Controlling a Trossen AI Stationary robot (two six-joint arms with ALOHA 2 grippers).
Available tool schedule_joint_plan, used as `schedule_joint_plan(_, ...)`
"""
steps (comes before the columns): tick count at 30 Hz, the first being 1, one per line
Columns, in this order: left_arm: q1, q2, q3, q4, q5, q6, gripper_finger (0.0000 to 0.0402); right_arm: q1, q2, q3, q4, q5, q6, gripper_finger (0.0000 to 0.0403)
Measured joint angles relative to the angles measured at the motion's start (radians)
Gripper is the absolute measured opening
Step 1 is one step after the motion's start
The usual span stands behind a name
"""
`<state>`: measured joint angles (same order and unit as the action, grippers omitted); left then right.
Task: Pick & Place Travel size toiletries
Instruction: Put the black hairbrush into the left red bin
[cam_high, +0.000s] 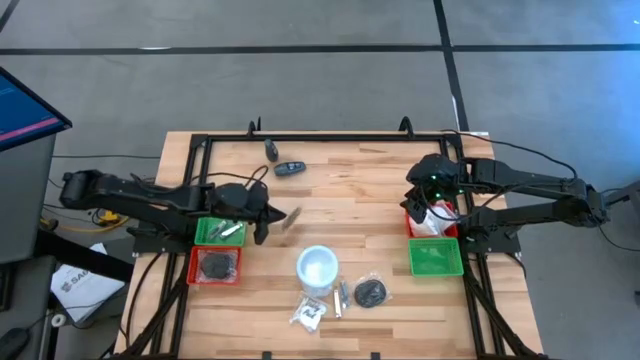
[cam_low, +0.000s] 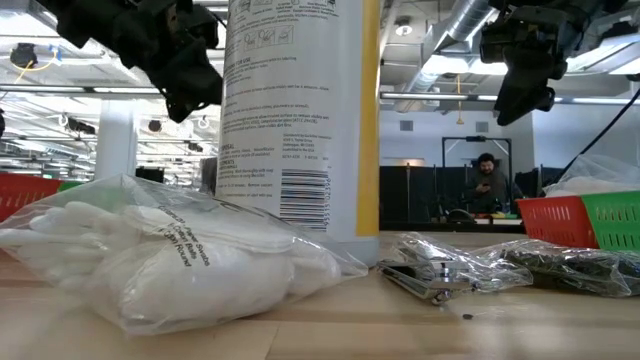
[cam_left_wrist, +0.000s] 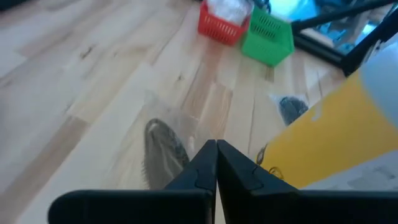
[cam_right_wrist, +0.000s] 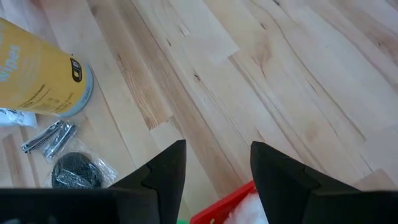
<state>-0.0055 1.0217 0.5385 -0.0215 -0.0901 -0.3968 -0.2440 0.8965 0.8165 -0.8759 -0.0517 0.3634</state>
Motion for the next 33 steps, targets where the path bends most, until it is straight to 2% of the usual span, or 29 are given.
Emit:
schedule_joint_plan(13, 0.000, -0.022, 0.000, 0.076, -0.044, 0.043, 0.0000, 0.000, 0.000, 0.000, 0.003, 0.000, 0.000, 0.0169)
schedule_joint_plan(20, -0.008, -0.094, 0.005, 0.068, -0.041, 0.042, 0.0000, 0.001, 0.000, 0.000, 0.006, 0.000, -0.004, 0.0170)
schedule_joint_plan(33, -0.095, -0.302, 0.005, -0.228, -0.043, -0.134, 0.0000, 0.001, 0.000, 0.000, 0.028, 0.000, -0.024, 0.0170)
